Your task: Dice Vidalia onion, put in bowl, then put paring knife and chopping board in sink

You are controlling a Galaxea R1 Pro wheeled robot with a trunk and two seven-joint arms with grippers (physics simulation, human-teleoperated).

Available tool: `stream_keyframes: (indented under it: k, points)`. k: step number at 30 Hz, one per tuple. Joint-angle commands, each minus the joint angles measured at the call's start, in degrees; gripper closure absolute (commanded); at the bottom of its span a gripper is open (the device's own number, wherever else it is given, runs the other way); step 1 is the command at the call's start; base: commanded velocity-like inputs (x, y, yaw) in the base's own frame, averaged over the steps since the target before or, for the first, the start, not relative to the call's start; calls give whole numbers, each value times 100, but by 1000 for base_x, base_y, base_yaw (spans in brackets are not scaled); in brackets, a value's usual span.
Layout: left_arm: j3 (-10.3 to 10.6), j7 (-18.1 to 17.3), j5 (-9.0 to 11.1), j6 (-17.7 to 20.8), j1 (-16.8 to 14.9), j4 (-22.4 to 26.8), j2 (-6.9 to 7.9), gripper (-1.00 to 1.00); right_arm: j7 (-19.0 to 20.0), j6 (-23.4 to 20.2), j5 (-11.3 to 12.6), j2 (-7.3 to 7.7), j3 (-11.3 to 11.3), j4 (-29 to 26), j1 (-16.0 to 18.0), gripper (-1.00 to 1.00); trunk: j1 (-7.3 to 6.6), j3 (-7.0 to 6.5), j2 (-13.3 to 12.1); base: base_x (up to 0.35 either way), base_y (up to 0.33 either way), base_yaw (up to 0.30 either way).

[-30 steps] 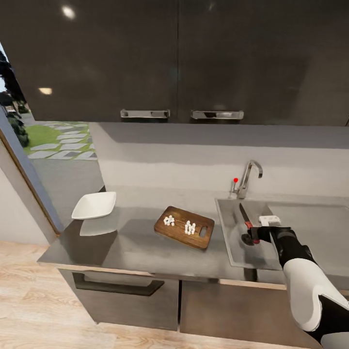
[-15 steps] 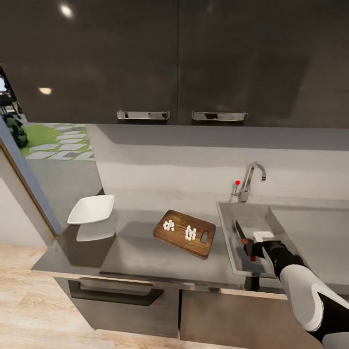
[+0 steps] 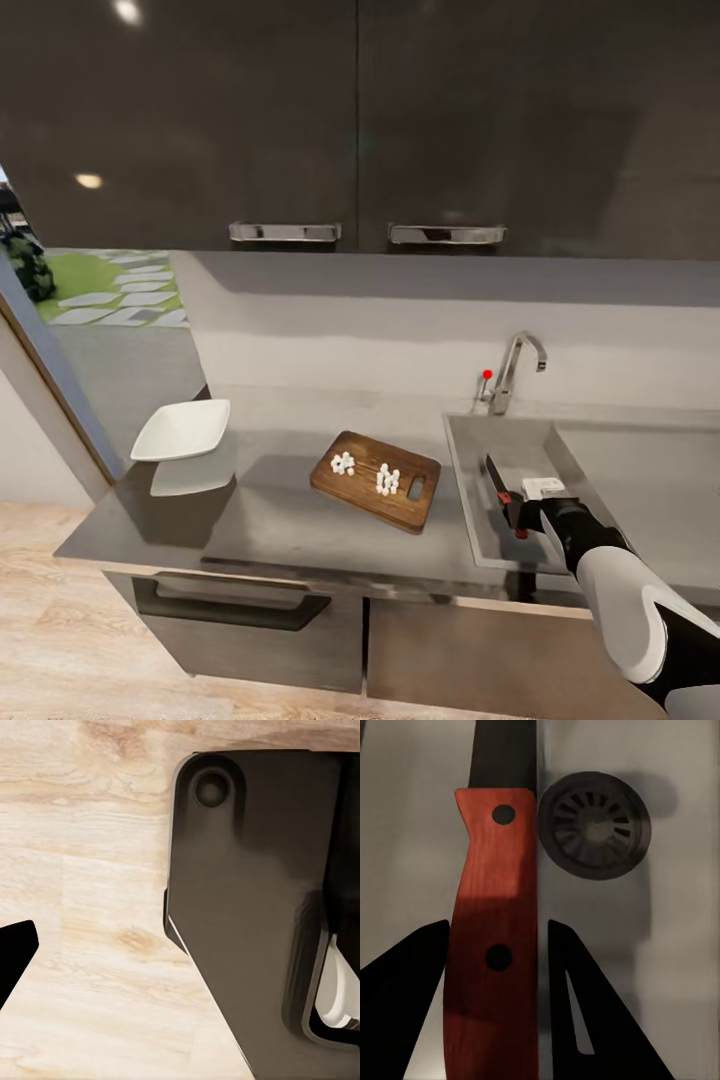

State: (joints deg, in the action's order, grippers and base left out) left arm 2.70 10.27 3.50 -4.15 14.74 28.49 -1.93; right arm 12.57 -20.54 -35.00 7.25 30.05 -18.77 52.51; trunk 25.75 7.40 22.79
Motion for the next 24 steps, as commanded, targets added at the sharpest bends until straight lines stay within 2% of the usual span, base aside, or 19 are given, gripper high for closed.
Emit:
stream_keyframes:
  k: [1,14,24]
  points:
    - [29,36,37,-10,2,8,3,-100,47,-20,-60,-4,45,-12,5,100,3,20,12,4,-11,0]
    - [29,33,42,-12,2,8,1,-100,53,-20,-51,-33,36,-1,5,100,3,140,12,1,-1,0]
    - [29,28,44,-13,1,8,0,-100,53,-12,-51,-31,36,-2,5,100,3,232,12,79,-69,0]
